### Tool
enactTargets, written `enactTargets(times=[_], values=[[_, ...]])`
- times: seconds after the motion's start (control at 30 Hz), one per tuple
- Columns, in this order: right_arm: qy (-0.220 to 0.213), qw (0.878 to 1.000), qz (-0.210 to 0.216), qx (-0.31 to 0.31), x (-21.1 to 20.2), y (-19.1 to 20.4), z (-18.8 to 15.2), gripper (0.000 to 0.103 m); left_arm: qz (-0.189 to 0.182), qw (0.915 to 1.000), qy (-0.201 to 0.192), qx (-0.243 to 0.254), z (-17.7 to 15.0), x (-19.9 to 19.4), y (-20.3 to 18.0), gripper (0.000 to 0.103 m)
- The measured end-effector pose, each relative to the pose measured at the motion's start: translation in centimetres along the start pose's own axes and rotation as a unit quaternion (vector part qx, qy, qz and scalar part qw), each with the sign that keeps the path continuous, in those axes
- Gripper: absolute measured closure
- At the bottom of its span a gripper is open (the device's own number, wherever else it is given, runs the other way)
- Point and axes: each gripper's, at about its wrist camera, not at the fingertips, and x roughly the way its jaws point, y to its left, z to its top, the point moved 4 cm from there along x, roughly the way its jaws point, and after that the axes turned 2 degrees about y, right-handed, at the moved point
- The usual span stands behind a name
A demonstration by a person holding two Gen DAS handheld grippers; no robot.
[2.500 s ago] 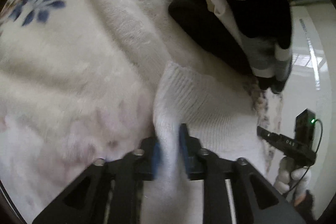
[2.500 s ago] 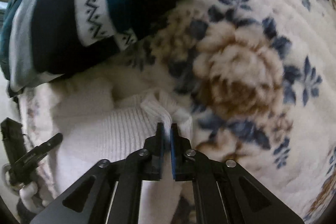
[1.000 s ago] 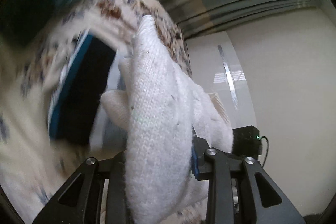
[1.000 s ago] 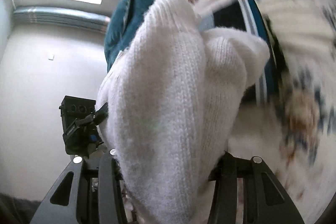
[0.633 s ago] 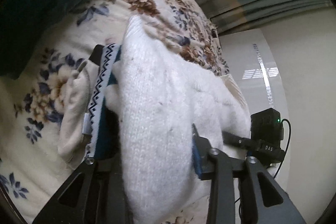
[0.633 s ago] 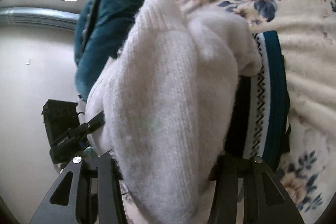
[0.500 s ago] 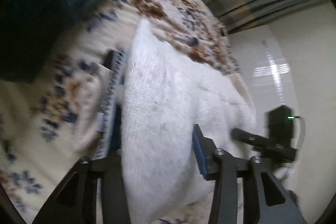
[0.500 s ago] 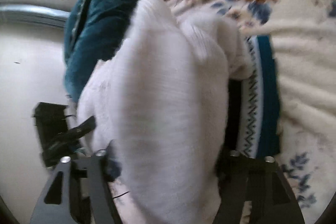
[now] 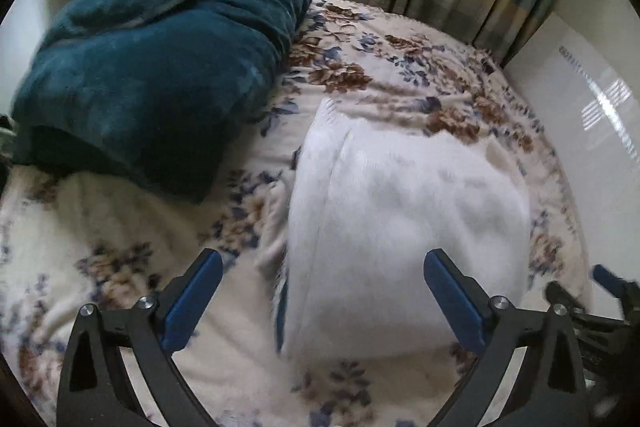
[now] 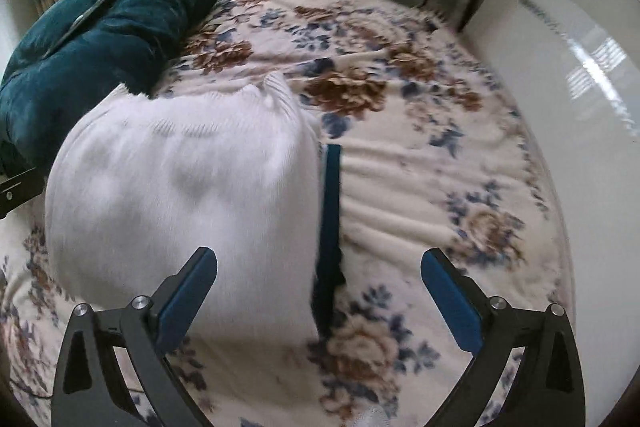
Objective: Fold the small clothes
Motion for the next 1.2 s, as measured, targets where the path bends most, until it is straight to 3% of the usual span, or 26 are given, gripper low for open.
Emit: enactTargets(times=[0.2, 0.47, 0.87, 1.2], values=[[-0.009, 1.0, -0.007, 0.027, -8.1, -1.5, -4.5, 0.0, 0.027, 0.9995, -0.013, 0.014, -3.4, -6.8, -1.9, 0.0], [-0.055, 0.998, -0.022, 0.034, -22.0, -2.9, -8.7, 0.0, 0.039, 0.9973, -0.051, 0.035, -8.1, -19.9, -4.4, 0.0], [-0.139, 0.989, -0.015, 0.038, -43.2, -5.6, -16.3, 0.0, 0.019, 0.9912, -0.12, 0.052, -13.4, -37.7, -7.1, 0.0], [-0.2, 0.979, -0.01, 0.033, -55.1, -6.8, -20.9, 0.0, 0.019, 0.985, -0.165, 0.045, -16.8, -45.5, -7.5, 0.0]])
